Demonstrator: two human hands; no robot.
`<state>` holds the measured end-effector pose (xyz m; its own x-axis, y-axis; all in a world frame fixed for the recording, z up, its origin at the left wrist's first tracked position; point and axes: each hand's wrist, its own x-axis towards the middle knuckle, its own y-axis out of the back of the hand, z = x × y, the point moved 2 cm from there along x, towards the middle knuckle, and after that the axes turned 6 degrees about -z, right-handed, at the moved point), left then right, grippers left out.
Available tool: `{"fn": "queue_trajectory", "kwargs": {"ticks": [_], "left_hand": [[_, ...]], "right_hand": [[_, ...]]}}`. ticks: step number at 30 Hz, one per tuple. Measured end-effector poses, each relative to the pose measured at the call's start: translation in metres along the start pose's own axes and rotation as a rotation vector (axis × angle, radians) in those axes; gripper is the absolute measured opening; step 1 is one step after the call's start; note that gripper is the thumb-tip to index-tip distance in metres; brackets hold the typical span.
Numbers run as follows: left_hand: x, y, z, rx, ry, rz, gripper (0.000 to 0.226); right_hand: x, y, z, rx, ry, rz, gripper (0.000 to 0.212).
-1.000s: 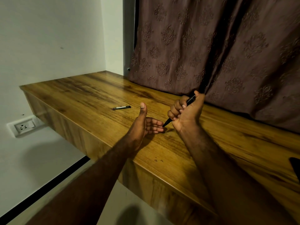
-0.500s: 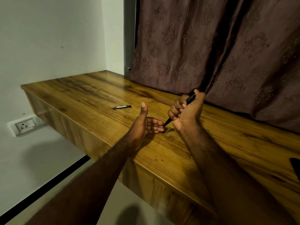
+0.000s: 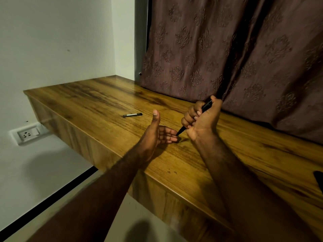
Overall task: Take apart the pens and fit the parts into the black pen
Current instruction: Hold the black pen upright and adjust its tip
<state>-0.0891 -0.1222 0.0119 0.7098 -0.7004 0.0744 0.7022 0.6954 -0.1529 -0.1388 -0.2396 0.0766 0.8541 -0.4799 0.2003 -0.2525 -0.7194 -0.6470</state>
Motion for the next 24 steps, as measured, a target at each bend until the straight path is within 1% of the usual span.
{"fn": "queue_trajectory", "kwargs": {"ticks": [2, 5, 9, 13, 16, 20, 24], "left_hand": [[0.0002, 0.0001, 0.0001, -0.001, 0.005, 0.0, 0.1], [0.0001, -0.0003, 0.0, -0.007, 0.008, 0.0, 0.099], [-0.0003, 0.0003, 0.0002, 0.004, -0.002, -0.001, 0.1], [0.0004, -0.0002, 0.0001, -0.001, 0.003, -0.002, 0.1], [0.0001, 0.0003, 0.0001, 0.0, -0.002, -0.006, 0.101], [0.0, -0.0002, 0.0003, -0.006, -0.004, -0.01, 0.1], [-0.0009, 0.0001, 0.0006, -0.01, -0.01, -0.009, 0.098]], "right_hand": [[-0.0002, -0.0001, 0.0001, 0.009, -0.012, -0.001, 0.06], [-0.0001, 0.0012, 0.0005, -0.012, -0.008, 0.016, 0.057], [0.0004, 0.0009, 0.0021, 0.013, -0.007, -0.016, 0.061], [0.0001, 0.0013, 0.0008, 0.004, 0.014, 0.006, 0.057], [0.0006, 0.0009, 0.0011, 0.027, -0.007, -0.007, 0.061], [0.0005, 0.0015, 0.0013, 0.009, 0.001, 0.0, 0.057], [-0.0003, -0.0007, 0.0026, 0.015, -0.015, -0.01, 0.058]]}}
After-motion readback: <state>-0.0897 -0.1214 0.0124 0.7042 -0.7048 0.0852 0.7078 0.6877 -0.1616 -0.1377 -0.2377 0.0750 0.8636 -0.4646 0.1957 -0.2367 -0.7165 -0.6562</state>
